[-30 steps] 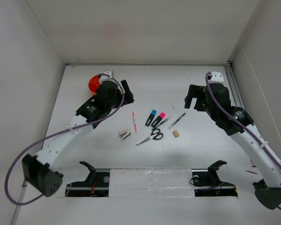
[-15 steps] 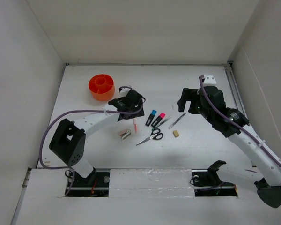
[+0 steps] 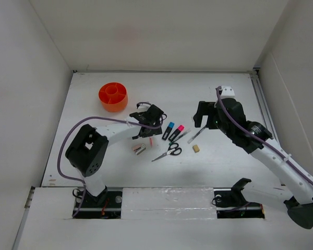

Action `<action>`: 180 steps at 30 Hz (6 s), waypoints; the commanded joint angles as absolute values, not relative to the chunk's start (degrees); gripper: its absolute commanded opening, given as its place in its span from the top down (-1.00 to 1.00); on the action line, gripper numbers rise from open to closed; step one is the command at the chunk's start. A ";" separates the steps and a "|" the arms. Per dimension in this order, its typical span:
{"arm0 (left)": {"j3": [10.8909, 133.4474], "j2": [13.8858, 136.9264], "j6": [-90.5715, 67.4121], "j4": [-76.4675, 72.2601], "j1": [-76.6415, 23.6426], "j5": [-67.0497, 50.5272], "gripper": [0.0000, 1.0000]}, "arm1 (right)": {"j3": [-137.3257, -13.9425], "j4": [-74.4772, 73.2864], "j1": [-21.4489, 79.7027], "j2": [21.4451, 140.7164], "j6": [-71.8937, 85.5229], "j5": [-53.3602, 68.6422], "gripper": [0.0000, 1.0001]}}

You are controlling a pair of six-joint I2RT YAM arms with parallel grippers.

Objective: Sort the stationery into containers
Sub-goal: Pick up the pen from the center of the board, then close the pen cap on the pen.

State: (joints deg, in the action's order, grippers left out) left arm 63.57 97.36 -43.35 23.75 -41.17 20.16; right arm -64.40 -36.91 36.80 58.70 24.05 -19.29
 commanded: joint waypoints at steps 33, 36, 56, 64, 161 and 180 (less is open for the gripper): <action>63.98 109.07 -43.33 23.03 -42.28 17.84 -0.05 | -61.26 -34.01 39.11 53.00 26.19 -20.21 -1.00; 63.98 109.69 -42.80 23.03 -42.28 17.32 0.18 | -61.26 -34.01 39.11 53.00 26.19 -20.21 -1.00; 59.33 112.15 -41.13 15.12 -42.28 9.14 1.00 | -59.94 -30.76 37.01 56.15 25.58 -16.72 -1.00; 62.13 100.56 -39.38 20.73 -42.28 15.55 1.00 | -59.94 -24.61 28.75 66.26 24.44 -9.24 -1.00; 58.62 60.29 -17.31 20.13 -39.73 -12.91 1.00 | -70.22 -4.76 30.85 79.38 27.05 0.79 1.00; 56.34 53.17 -16.79 14.77 -39.73 -20.65 1.00 | -47.73 32.43 41.13 65.21 54.58 -6.06 1.00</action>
